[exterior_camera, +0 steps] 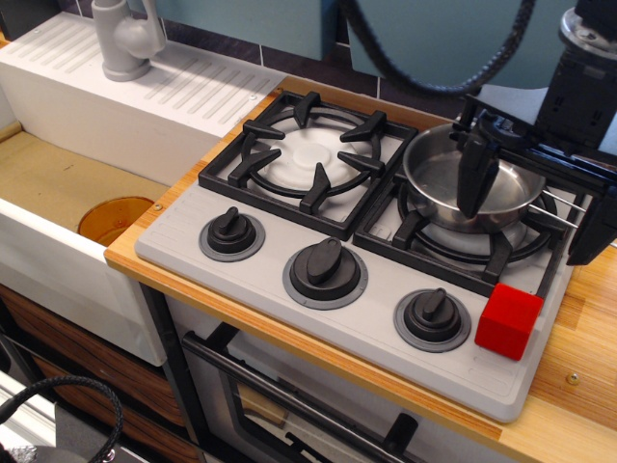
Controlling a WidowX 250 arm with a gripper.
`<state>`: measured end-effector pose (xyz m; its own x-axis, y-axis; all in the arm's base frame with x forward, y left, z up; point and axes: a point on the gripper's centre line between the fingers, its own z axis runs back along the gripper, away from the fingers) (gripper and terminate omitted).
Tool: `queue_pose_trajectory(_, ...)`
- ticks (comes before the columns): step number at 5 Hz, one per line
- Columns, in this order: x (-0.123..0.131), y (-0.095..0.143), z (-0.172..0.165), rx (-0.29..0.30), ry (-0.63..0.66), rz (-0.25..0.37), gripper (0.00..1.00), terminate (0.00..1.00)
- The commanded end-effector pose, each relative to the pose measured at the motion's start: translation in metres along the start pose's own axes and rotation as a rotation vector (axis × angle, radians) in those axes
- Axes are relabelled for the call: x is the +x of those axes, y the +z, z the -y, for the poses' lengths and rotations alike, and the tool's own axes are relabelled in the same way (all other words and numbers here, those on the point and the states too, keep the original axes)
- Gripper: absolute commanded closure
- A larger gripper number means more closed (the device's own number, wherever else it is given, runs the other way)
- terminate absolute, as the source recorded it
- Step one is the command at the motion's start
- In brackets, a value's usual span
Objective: Put redcube in pan and put pan on stove
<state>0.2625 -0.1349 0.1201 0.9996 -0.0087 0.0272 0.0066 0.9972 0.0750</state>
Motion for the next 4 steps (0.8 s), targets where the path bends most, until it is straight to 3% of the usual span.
queue_pose_trajectory(1, 0.000, 0.000, 0.000, 0.000, 0.000, 0.000, 0.00, 0.00)
queue_pose_trajectory(4, 0.007, -0.029, -0.001, -0.033, -0.021, 0.064, 0.00, 0.00)
